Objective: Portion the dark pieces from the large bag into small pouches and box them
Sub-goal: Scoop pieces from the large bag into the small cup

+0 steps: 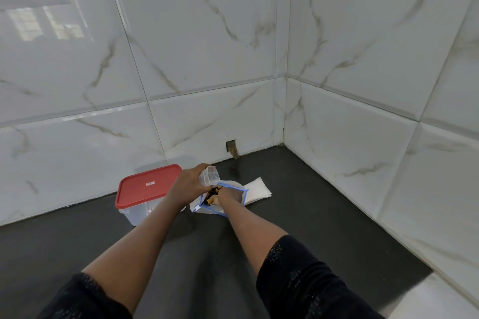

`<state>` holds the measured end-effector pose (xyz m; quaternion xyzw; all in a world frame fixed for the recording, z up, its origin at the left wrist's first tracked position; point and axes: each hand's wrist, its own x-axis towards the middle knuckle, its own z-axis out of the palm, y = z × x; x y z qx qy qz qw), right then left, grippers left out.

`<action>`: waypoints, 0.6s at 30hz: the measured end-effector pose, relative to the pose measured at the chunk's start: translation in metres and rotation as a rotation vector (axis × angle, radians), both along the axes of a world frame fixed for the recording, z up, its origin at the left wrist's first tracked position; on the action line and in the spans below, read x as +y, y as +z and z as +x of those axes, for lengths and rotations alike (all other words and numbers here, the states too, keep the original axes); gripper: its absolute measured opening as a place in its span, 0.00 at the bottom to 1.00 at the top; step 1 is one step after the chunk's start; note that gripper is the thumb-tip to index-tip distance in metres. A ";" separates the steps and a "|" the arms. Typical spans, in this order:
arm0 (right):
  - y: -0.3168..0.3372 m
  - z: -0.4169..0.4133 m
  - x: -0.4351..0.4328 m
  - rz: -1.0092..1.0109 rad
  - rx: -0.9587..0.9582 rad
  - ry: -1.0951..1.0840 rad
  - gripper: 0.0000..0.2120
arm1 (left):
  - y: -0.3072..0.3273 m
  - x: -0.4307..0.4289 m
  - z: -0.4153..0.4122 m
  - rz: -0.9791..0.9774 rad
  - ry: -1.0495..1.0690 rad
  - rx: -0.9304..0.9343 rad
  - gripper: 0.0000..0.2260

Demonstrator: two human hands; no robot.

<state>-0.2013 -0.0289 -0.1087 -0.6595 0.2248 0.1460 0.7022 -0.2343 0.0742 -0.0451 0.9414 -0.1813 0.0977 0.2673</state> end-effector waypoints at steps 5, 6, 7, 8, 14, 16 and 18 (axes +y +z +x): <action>0.006 -0.022 -0.007 -0.319 -0.080 -0.011 0.18 | 0.004 0.001 -0.008 0.004 0.000 -0.015 0.23; 0.012 -0.030 -0.004 -0.318 -0.092 0.023 0.18 | 0.004 0.001 -0.009 0.006 -0.001 -0.015 0.23; 0.010 -0.027 0.000 -0.361 -0.106 0.074 0.18 | 0.003 0.002 -0.009 0.010 0.000 -0.014 0.23; 0.013 -0.032 0.002 -0.317 -0.119 0.066 0.18 | 0.003 0.004 -0.009 0.014 0.002 -0.010 0.23; 0.007 -0.031 0.008 -0.435 -0.169 0.142 0.19 | 0.003 0.012 -0.014 0.029 0.004 -0.007 0.23; 0.003 -0.030 0.010 -0.513 -0.192 0.240 0.19 | 0.002 0.012 -0.016 0.036 0.003 -0.010 0.25; 0.009 -0.033 0.014 -0.475 -0.189 0.308 0.19 | 0.002 0.012 -0.016 0.038 0.014 -0.010 0.25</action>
